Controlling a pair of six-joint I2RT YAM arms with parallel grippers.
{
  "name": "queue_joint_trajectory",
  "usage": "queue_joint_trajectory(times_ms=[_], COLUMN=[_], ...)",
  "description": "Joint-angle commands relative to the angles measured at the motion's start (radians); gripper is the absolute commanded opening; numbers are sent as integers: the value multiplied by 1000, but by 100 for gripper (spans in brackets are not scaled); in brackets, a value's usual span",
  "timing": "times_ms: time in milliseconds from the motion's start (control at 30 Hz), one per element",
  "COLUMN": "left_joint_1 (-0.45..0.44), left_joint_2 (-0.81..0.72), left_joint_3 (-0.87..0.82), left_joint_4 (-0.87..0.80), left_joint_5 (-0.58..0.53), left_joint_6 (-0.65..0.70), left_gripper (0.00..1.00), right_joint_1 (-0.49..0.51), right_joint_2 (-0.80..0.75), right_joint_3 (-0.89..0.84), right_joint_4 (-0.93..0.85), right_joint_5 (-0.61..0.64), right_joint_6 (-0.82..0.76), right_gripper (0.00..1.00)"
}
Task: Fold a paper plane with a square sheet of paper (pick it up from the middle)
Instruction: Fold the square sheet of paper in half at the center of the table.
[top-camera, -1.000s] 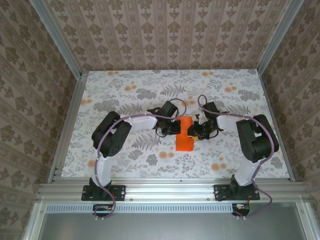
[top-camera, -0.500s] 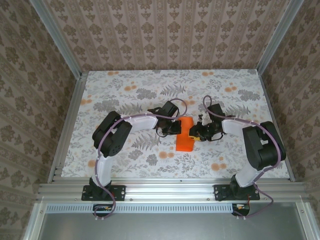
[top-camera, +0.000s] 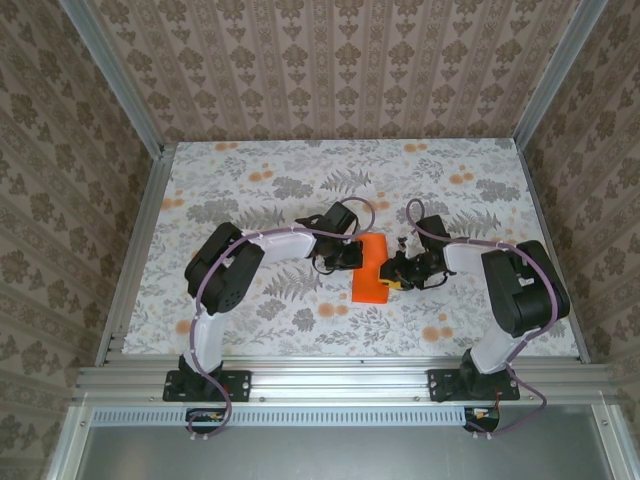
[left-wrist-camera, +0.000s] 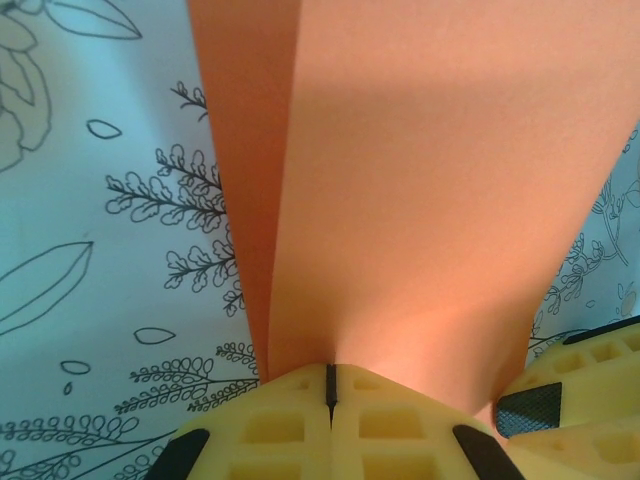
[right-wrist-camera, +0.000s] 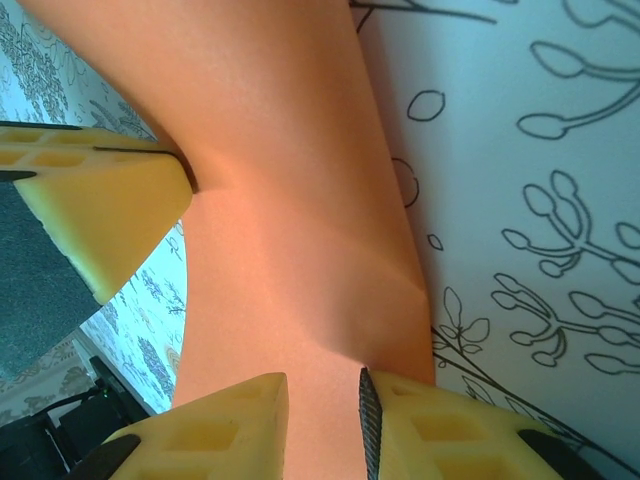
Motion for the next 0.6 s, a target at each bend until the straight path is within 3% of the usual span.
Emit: queue_joint_trajectory(times_ms=[0,267,567], left_joint_1=[-11,-13,-15], left_joint_2=[46,52,53], left_joint_3=[-8,0,4], left_joint_4=[-91,-92,-94], left_joint_5=[-16,-12,-12], left_joint_6=[24,26,26], left_gripper=[0,0,0], right_joint_1=[0,5,4], right_joint_2=[-76,-110,-19], right_joint_3=[-26,-95,-104], right_joint_4=[-23,75,9], right_joint_5=[-9,-86,7], right_joint_6=[24,81,20], right_gripper=[28,28,28])
